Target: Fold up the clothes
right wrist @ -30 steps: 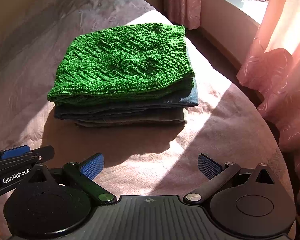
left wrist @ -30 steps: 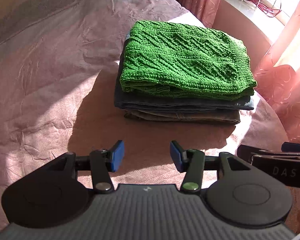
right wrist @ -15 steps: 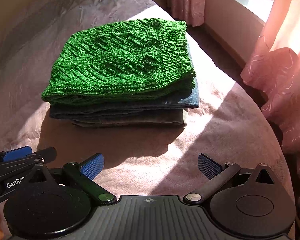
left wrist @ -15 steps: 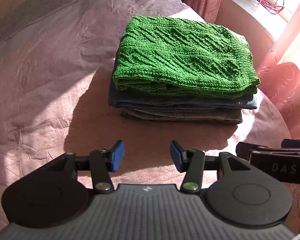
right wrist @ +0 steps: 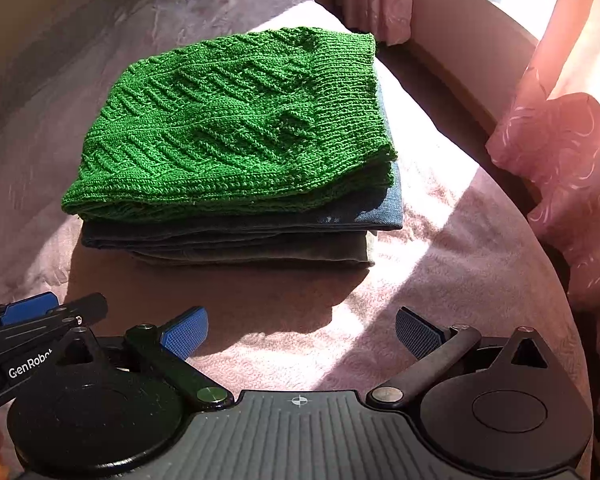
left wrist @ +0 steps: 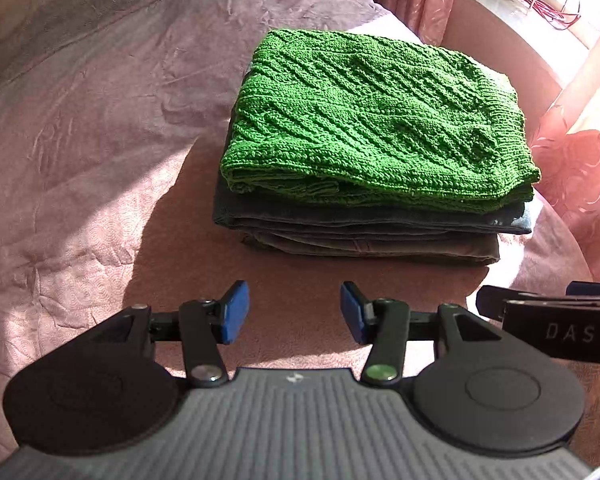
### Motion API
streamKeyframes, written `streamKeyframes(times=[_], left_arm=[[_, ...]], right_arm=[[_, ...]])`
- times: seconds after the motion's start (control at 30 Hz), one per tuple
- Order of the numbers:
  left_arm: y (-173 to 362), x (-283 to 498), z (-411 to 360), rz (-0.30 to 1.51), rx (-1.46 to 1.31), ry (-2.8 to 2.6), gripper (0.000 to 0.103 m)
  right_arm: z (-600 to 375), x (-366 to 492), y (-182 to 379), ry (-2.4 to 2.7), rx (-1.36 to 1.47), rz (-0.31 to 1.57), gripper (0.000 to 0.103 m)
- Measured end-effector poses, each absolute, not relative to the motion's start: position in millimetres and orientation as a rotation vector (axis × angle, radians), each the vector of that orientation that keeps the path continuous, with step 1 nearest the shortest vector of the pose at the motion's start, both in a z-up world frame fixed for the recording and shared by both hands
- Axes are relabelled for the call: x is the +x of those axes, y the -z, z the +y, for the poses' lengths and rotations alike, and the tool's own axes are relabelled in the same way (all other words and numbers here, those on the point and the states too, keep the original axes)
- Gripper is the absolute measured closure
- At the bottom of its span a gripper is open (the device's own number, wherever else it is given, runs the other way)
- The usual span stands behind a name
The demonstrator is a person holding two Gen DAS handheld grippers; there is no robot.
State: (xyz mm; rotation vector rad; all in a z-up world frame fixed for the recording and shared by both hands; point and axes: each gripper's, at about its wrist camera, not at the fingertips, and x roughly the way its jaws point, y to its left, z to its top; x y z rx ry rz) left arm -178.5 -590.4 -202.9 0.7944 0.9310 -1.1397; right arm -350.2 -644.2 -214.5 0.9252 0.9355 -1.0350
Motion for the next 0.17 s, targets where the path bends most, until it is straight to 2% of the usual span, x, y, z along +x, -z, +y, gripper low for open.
streamKeyframes(times=[0.17], left_arm=[[197.9,-177.1,-594.5,0.890,0.792,1.144,0.057]], right_arm=[[-645.8,-347.9,214.8,1.032,0.925,0.935,0.001]])
